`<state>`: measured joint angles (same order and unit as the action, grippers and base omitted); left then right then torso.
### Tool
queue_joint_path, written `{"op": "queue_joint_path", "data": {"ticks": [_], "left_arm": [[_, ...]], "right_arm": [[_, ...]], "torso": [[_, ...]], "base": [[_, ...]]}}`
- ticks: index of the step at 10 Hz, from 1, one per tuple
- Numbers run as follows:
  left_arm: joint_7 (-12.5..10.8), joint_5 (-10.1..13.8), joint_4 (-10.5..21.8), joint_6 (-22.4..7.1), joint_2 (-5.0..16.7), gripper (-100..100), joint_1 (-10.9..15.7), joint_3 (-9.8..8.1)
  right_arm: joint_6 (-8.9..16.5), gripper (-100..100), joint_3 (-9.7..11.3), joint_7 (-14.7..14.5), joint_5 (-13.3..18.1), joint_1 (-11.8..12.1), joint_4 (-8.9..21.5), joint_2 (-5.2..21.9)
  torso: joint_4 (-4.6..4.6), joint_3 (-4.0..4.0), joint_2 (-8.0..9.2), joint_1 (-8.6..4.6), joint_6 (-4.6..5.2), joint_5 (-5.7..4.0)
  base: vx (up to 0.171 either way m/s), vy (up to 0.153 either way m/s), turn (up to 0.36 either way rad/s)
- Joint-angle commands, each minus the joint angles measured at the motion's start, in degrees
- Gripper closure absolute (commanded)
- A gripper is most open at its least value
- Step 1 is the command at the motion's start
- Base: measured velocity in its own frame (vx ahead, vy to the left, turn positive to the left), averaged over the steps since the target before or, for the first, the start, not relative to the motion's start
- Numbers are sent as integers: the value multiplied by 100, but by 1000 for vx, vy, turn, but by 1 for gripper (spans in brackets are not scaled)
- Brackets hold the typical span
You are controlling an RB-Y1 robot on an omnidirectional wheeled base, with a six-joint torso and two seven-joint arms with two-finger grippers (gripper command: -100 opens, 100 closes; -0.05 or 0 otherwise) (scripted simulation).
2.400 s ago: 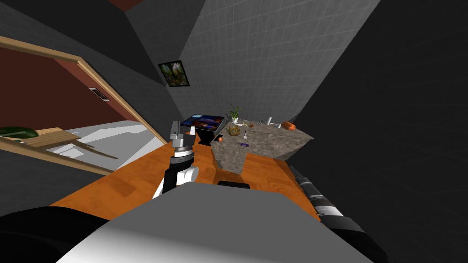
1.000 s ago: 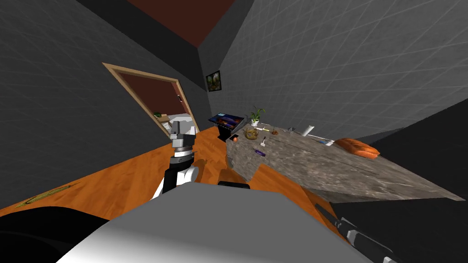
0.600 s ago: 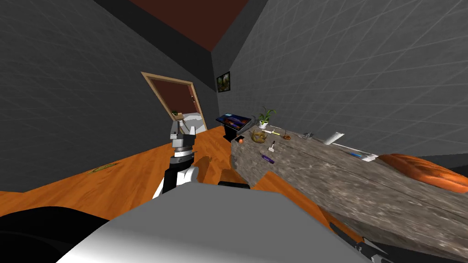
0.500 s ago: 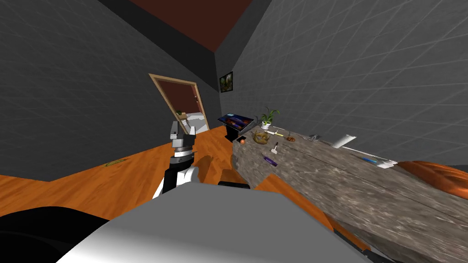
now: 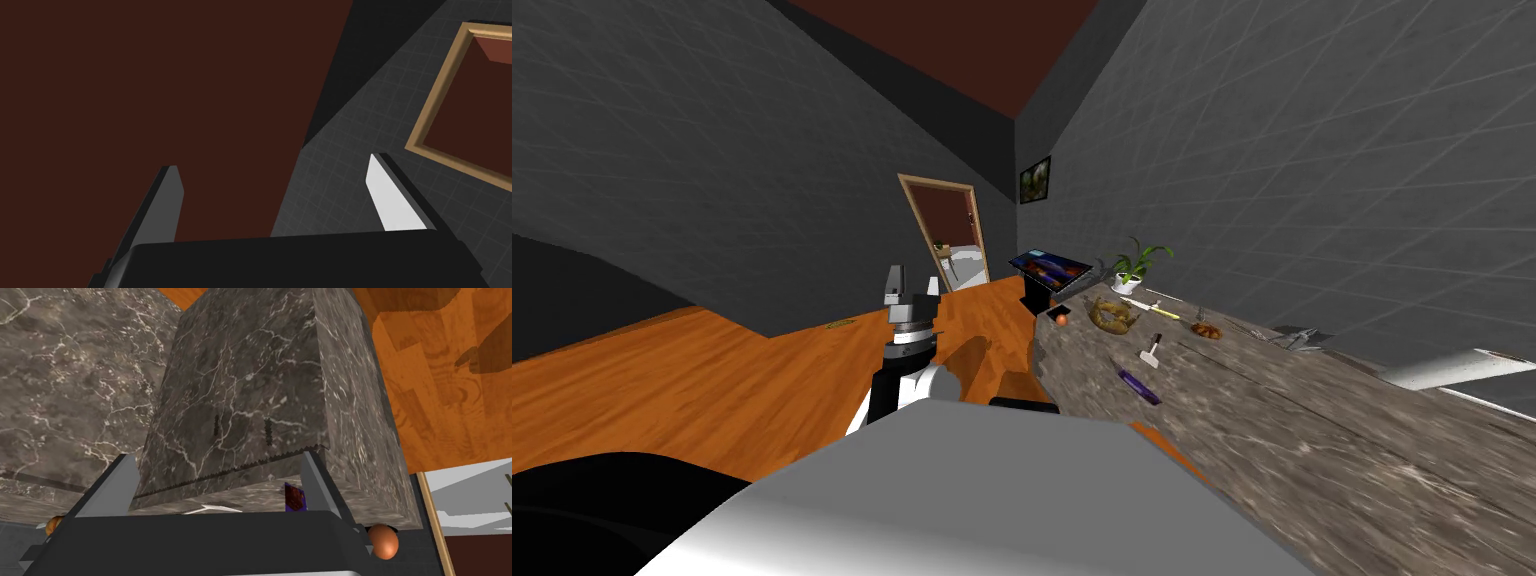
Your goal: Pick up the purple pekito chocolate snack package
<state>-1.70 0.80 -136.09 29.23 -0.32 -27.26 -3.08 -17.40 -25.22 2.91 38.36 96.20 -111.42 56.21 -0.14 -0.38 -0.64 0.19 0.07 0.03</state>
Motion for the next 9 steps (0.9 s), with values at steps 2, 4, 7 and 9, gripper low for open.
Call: {"op": "queue_joint_path", "data": {"ticks": [2, 4, 7, 9], "left_arm": [[0, 0, 0, 0, 0, 0, 1, 1], [0, 0, 0, 0, 0, 0, 0, 0], [0, 0, 0, 0, 0, 0, 0, 0], [0, 0, 0, 0, 0, 0, -1, 0]], "right_arm": [[-12, -100, 53, -152, 290, 399, 60, 280], [-7, -100, 102, -218, 411, 541, 72, 401], [-7, -100, 286, -408, 713, 875, 76, 706], [-16, -100, 418, -520, 864, 1026, 59, 852]], "torso": [[1, 3, 3, 2, -4, 0], [-4, -10, -17, 8, -4, 1], [-2, -7, -13, 7, -2, 2], [-8, -20, -35, 9, 1, 2]], "base": [[111, 22, 372], [133, 33, 319], [140, 16, 372], [199, 1, 279]]}}
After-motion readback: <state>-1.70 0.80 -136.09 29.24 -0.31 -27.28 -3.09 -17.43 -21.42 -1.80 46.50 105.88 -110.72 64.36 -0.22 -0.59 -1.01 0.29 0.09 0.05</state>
